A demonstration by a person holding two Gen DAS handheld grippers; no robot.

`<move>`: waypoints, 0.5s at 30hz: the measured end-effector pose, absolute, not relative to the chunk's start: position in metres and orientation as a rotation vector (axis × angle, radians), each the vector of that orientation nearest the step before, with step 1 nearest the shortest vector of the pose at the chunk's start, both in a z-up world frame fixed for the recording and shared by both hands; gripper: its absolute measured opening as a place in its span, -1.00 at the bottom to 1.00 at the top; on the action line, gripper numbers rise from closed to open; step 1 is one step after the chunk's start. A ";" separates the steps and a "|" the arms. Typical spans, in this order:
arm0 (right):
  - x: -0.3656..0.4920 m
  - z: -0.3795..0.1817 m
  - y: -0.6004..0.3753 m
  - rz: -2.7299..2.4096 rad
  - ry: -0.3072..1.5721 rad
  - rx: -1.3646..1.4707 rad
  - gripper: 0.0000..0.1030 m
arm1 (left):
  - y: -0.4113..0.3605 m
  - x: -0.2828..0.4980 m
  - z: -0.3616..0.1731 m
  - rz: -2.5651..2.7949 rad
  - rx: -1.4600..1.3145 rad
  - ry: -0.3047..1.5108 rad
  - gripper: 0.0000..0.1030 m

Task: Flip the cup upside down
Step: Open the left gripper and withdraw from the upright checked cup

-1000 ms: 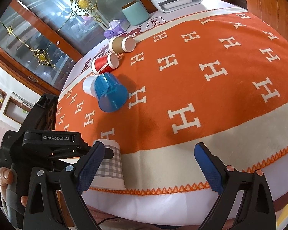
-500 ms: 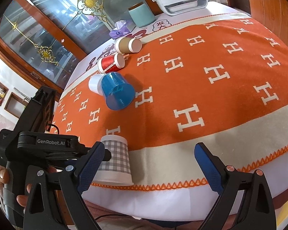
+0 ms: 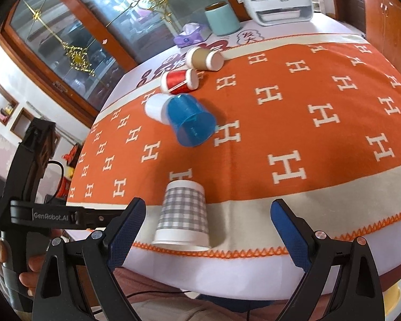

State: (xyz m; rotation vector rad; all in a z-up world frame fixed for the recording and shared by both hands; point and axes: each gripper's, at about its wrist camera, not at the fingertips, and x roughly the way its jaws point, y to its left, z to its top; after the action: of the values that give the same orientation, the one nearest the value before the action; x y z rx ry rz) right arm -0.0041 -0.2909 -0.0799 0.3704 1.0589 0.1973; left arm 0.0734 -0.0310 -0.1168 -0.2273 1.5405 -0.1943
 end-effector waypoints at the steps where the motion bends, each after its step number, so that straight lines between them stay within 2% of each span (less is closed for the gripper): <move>1: -0.003 -0.080 -0.288 0.204 1.064 0.368 0.86 | -0.025 0.071 -0.114 -0.195 -0.224 1.524 0.46; 5: 0.005 -0.081 -0.276 0.246 1.114 0.375 0.86 | -0.008 0.063 -0.109 -0.184 -0.242 1.481 0.44; 7: 0.011 -0.081 -0.269 0.257 1.138 0.370 0.85 | -0.003 0.061 -0.108 -0.164 -0.234 1.447 0.31; 14: 0.033 -0.095 -0.249 0.301 1.255 0.354 0.76 | 0.015 0.063 -0.121 -0.156 -0.263 1.428 0.27; 15: 0.037 -0.099 -0.245 0.304 1.274 0.349 0.73 | 0.017 0.064 -0.124 -0.158 -0.270 1.428 0.18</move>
State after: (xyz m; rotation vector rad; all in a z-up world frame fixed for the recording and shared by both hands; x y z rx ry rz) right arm 0.0374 -0.2450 -0.0991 0.3493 1.2745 0.3038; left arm 0.0641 0.0166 -0.1242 -0.2704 1.4277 -0.1583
